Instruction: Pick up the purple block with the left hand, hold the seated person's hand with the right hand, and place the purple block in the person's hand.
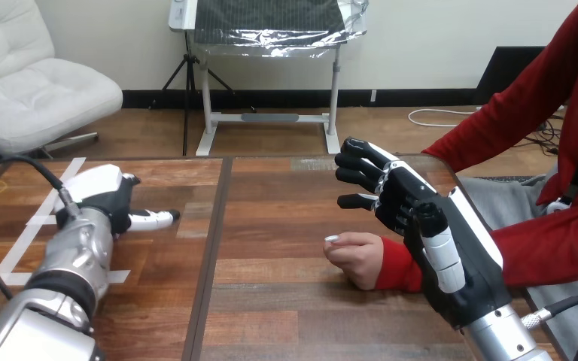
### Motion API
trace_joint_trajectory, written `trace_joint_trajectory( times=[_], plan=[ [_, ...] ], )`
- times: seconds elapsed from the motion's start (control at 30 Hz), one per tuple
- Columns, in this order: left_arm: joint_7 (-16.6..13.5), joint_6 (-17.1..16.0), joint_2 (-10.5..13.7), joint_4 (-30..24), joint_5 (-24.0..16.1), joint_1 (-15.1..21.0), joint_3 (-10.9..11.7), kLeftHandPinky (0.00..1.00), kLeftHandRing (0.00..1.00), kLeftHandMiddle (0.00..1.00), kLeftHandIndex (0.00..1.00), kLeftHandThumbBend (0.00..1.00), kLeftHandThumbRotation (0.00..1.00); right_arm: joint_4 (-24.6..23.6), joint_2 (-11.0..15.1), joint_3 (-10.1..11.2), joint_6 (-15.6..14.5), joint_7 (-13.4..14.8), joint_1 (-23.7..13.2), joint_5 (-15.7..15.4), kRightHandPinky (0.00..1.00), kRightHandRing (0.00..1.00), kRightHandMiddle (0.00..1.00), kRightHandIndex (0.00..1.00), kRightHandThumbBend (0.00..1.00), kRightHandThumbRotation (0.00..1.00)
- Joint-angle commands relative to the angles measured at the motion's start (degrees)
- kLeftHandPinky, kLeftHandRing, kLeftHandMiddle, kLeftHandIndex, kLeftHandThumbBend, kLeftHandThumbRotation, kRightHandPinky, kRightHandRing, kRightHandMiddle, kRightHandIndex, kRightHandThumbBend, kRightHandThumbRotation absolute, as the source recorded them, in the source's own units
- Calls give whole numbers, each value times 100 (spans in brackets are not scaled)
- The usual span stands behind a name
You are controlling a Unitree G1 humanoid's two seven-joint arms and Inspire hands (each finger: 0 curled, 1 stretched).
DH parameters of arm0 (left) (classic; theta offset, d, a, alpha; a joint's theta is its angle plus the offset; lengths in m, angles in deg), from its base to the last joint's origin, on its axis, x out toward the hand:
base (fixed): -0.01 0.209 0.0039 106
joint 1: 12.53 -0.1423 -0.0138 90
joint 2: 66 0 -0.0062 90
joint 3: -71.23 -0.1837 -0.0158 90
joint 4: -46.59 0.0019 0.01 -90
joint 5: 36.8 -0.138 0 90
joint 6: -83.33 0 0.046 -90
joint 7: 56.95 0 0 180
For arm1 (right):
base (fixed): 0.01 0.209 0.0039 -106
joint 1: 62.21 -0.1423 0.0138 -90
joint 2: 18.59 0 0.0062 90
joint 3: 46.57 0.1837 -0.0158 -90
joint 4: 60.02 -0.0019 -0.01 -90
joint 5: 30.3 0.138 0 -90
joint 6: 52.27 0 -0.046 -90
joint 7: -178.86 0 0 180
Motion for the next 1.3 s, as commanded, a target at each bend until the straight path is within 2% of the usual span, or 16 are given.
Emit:
trace_joint_trajectory(
  times=[0.0,0.47,0.7,1.27],
  plan=[
    [-10,18,6,-31,-36,142,-89,88,91,93,91,62,63,-359,-9,39,76,57,-201,67,76,87,87,88,94,100],
    [26,35,22,-30,-35,122,-90,89,92,93,92,62,65,-370,-28,36,99,52,-185,89,77,87,88,88,94,100],
    [136,122,35,-22,-84,152,-144,90,92,94,92,62,69,-357,-36,32,126,46,-190,82,77,87,88,88,94,100],
    [84,209,71,-11,-103,152,-242,90,92,93,92,63,70,-371,-26,29,114,25,-172,107,78,88,89,88,93,100]
  ],
)
